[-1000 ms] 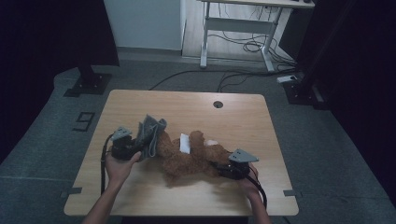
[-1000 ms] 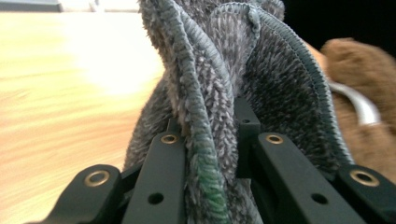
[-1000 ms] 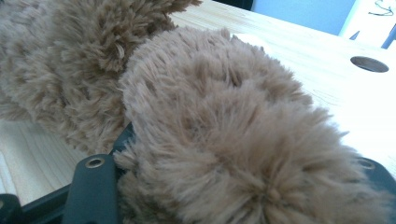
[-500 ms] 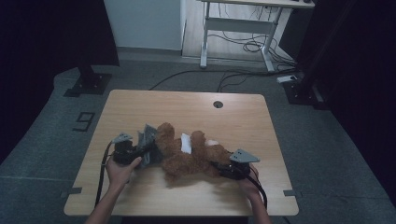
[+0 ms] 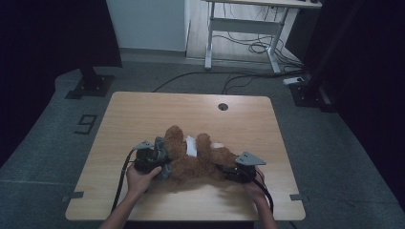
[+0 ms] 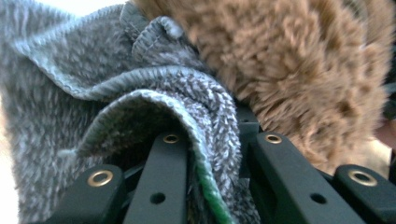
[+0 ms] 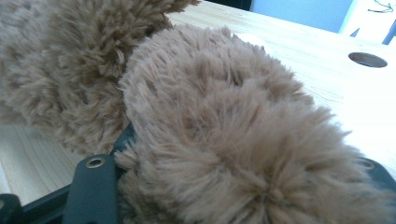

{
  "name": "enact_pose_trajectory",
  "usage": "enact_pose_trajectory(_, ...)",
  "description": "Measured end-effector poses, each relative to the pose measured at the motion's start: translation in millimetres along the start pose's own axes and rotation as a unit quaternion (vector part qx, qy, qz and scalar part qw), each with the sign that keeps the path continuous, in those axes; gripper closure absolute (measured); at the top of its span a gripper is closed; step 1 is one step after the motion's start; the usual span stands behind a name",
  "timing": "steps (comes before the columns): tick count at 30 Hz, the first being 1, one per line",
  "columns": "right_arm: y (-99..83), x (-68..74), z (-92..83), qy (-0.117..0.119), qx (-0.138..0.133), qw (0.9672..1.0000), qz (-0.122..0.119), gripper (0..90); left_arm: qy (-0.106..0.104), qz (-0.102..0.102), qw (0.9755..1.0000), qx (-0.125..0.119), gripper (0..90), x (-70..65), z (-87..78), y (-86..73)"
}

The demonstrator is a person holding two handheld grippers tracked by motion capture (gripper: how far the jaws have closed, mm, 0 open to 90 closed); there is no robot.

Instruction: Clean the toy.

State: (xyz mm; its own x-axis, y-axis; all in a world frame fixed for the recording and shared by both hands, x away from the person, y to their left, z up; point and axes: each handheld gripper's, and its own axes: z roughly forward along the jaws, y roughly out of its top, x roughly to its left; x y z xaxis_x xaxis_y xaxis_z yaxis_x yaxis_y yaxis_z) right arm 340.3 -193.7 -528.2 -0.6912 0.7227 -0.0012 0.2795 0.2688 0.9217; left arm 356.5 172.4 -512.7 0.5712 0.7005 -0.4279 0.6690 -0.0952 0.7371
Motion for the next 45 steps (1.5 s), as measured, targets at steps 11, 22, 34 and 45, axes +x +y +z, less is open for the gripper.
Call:
enact_pose_trajectory(11, 0.2, 0.6, -0.3, 0.001, 0.000, 1.0000, -0.003, 35.3, 0.031, 0.019, 0.9992, 0.016, 79.8, 3.6, -5.0, -5.0)
enact_pose_trajectory(22, -1.0, 5.1, -5.4, 0.001, 0.008, 0.9997, -0.024, 35.4, 0.024, 0.044, 0.9959, -0.076, 79.1, -20.5, -61.0, 38.6)
enact_pose_trajectory(34, -1.3, 5.7, -6.9, 0.005, 0.012, 0.9995, -0.030, 35.4, -0.001, 0.114, 0.9871, -0.112, 78.4, -79.9, -57.2, 98.4)
enact_pose_trajectory(45, 0.0, 6.0, -8.5, 0.012, 0.013, 0.9994, -0.030, 30.7, 0.011, 0.103, 0.9946, 0.010, 78.6, -69.7, 11.0, 82.7)
